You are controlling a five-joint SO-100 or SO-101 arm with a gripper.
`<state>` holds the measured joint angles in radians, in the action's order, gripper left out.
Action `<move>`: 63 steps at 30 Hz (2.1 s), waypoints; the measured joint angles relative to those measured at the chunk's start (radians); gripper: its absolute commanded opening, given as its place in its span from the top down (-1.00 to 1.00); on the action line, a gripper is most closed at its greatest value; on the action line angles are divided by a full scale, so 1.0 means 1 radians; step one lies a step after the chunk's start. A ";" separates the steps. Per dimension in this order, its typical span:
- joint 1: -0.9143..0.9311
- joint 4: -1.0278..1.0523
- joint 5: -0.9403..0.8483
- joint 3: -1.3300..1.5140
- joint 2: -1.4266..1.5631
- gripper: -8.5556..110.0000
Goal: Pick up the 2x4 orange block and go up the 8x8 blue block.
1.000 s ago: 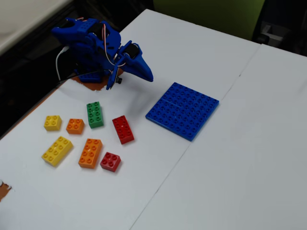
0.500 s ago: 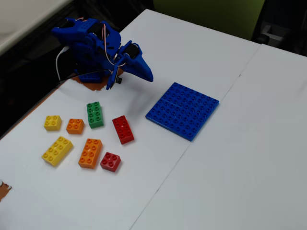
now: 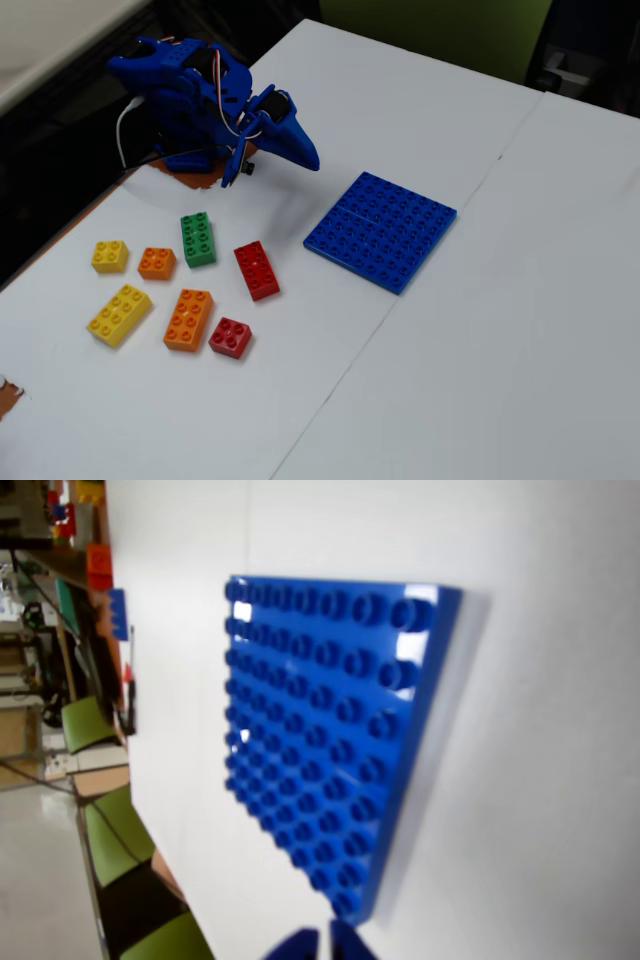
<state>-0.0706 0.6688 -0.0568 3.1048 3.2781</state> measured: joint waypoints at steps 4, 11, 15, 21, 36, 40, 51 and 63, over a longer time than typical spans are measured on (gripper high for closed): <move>0.000 0.000 0.000 0.002 0.000 0.86; -0.011 0.000 -0.032 0.002 0.000 0.82; -0.011 -0.029 -0.133 0.002 0.000 0.85; -0.011 -0.061 -0.684 0.002 0.000 0.85; 0.034 0.089 -1.485 -0.051 0.000 0.85; 0.106 0.176 -1.388 -0.132 -0.018 0.85; 0.301 0.308 -1.177 -0.749 -0.698 0.86; 0.517 0.482 -1.135 -1.035 -1.097 0.73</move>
<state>0.4464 1.1505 -1.1919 2.0693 2.1813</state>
